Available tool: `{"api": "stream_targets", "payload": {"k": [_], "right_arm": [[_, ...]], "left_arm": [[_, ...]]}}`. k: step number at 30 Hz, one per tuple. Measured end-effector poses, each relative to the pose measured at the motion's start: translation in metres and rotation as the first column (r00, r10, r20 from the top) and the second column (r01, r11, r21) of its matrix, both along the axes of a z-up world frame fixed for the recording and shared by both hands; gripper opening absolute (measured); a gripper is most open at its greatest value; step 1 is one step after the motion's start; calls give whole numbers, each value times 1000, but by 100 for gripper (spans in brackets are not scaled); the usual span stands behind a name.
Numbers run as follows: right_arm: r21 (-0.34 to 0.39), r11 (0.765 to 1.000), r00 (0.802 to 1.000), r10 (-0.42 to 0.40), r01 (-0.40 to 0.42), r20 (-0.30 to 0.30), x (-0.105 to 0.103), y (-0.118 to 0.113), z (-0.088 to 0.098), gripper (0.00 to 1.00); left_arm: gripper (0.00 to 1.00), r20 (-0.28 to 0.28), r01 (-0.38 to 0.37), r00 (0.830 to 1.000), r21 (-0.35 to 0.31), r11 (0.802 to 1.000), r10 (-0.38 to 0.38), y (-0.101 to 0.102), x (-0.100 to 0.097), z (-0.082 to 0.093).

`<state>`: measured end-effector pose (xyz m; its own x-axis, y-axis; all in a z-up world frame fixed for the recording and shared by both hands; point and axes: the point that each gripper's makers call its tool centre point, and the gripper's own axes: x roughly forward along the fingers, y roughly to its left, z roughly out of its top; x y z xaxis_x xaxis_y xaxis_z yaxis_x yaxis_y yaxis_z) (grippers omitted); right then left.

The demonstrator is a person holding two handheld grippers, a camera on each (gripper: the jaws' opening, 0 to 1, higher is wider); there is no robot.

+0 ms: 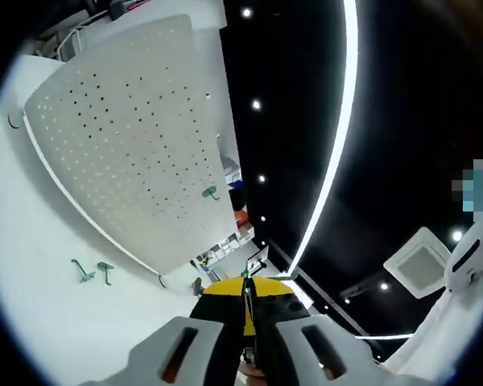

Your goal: Insert the hook assembly into the mounting plate slot until the hook locks in place.

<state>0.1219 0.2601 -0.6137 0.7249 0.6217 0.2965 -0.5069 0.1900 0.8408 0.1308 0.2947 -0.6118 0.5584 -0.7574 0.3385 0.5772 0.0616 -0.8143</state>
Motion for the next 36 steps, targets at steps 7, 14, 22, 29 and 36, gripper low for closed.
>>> {"api": "stream_targets", "payload": {"k": [7, 14, 22, 29, 36], "right_arm": [[-19, 1000, 998, -23, 24, 55, -2, 0, 11, 1], [-220, 972, 987, -43, 78, 157, -1, 6, 17, 10], [-431, 893, 968, -19, 129, 251, -1, 14, 18, 11], [-568, 805, 956, -1, 175, 293, -1, 19, 13, 13], [-659, 728, 942, 55, 188, 330, -4, 29, 11, 12]], "left_arm": [[2, 40, 0, 999, 5, 1000, 0, -1, -1, 12], [2, 86, -46, 996, 73, 996, 39, 2, 0, 17], [2, 95, -60, 994, 97, 993, 50, 7, 0, 19], [2, 112, -103, 990, 161, 982, 85, 15, 3, 15], [2, 159, -154, 982, 350, 924, 104, 22, 6, 1]]}}
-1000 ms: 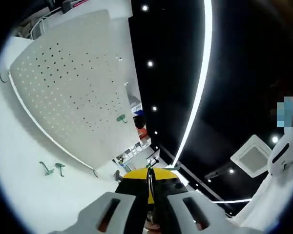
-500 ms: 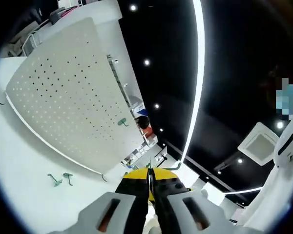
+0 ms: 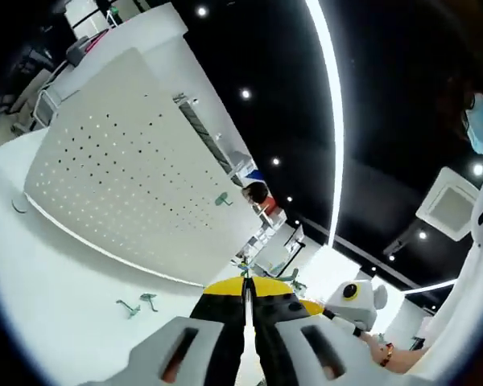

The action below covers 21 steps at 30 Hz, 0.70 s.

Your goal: Insert the hook assembly into the mounting plate slot until the hook locks in place.

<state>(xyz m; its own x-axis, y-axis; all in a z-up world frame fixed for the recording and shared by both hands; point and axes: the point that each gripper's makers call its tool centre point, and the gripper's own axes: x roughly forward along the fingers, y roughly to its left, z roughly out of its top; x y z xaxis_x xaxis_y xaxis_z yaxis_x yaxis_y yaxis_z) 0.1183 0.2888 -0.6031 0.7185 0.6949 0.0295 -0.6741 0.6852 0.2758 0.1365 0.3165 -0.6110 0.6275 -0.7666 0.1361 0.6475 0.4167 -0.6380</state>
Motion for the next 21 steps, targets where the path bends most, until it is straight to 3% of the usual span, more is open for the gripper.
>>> {"api": "stream_targets", "payload": {"k": [4, 9, 12, 14, 18, 21], "right_arm": [[-83, 997, 1000, 9, -7, 26, 1, 7, -2, 11], [-220, 975, 999, 22, -15, 30, 2, 13, -17, 7], [-257, 966, 999, 38, -36, 3, 2, 16, -27, 5], [-274, 961, 999, 31, -25, 17, 3, 16, -27, 4], [-369, 929, 999, 32, -26, 11, 4, 14, -36, 4], [-389, 921, 999, 36, -29, 11, 6, 14, -37, 3]], "left_arm": [[2, 12, 4, 1000, 120, 993, -5, 0, -1, -13], [2, 40, -9, 999, 232, 973, 0, 3, -3, -19], [2, 51, -30, 999, 321, 947, 14, 7, -3, -25], [2, 78, -31, 997, 365, 930, 3, 6, -4, -25], [2, 78, -33, 997, 396, 918, 2, 3, -4, -25], [2, 100, -43, 995, 454, 890, -3, 0, -4, -27]]}}
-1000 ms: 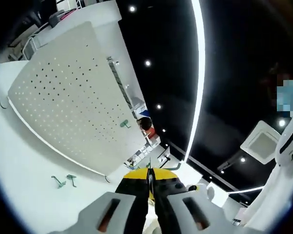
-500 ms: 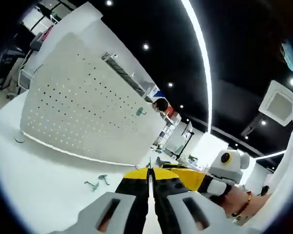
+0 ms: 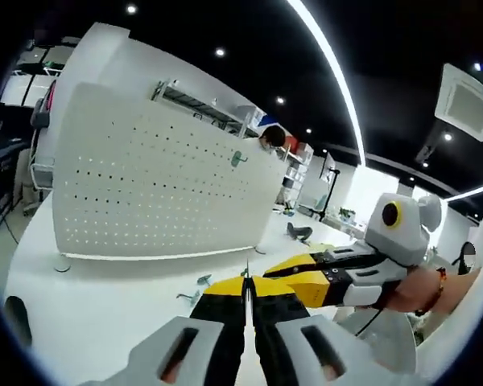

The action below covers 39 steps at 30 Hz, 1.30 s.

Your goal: Insert the hook assembly into the mounting plate slot until the hook locks in place.

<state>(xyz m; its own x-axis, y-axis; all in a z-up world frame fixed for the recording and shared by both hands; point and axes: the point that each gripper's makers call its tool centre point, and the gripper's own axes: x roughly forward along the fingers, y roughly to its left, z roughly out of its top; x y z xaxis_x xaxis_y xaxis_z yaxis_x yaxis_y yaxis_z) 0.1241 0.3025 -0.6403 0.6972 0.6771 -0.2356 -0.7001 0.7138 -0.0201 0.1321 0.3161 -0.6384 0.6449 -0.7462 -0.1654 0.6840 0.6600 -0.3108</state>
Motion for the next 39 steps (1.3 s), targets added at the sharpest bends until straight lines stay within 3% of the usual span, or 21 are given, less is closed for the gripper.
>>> {"api": "stream_targets", "payload": {"k": [6, 12, 16, 21, 24, 30, 39], "right_arm": [[-63, 998, 999, -4, 2, -35, -1, -2, -11, 2], [-67, 998, 999, -16, 13, -49, -1, -2, -15, 2], [-62, 998, 998, -13, 8, -68, -3, -1, -17, 1], [-51, 999, 997, -23, 19, -78, -2, -2, -18, 1], [-8, 999, 995, -35, 34, -91, 0, -4, -14, 0], [35, 997, 994, -67, 71, -84, 6, -13, -5, 0], [61, 988, 988, -138, 142, -72, 17, -30, 4, 0]], "left_arm": [[2, 51, -4, 999, 119, 993, -2, -1, -3, -3], [2, 12, -3, 1000, 86, 996, 2, -3, -5, -6], [2, 36, 0, 999, 116, 993, -4, -2, -5, -6], [2, -30, 0, 1000, 51, 999, 2, -1, -2, -7], [3, -17, 7, 1000, 15, 1000, -7, -1, -2, -3], [9, -64, 9, 998, -48, 999, -12, 0, -3, -2], [16, -14, 34, 999, -75, 997, -35, -1, -11, 7]]}}
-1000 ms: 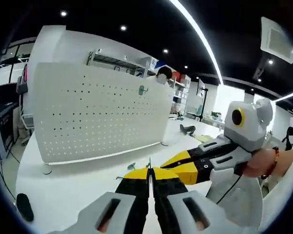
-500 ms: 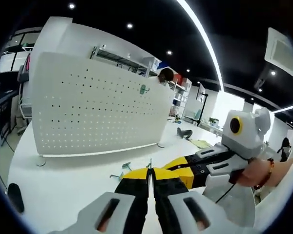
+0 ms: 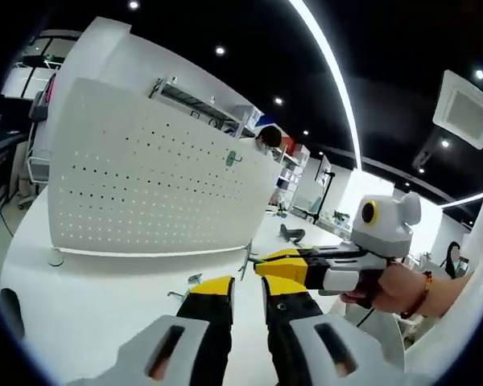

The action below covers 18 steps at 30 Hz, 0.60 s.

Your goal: Insert the hook assembly into the mounting plate slot until the hook locks in place.

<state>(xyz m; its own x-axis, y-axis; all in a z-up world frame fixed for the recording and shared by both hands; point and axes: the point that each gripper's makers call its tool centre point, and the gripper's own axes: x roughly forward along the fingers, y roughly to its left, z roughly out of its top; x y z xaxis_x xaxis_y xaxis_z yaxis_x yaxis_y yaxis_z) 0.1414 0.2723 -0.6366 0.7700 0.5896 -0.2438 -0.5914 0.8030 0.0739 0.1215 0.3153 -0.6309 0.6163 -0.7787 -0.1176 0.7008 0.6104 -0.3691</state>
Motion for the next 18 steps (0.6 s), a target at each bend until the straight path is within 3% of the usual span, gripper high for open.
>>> {"api": "stream_targets", "payload": {"k": [7, 8, 18], "right_arm": [[-5, 997, 995, -70, 71, 64, 11, -17, 14, 1], [26, 996, 994, -91, 90, 61, 13, -20, 18, 1], [68, 983, 982, -176, 171, 72, 31, -40, 35, 1]], "left_arm": [[24, 85, 8, 996, 35, 999, -11, 0, -3, 4], [25, 105, 3, 994, 31, 1000, -7, 1, -2, 7], [28, 132, 15, 991, -5, 1000, -14, -1, -4, 17]]}}
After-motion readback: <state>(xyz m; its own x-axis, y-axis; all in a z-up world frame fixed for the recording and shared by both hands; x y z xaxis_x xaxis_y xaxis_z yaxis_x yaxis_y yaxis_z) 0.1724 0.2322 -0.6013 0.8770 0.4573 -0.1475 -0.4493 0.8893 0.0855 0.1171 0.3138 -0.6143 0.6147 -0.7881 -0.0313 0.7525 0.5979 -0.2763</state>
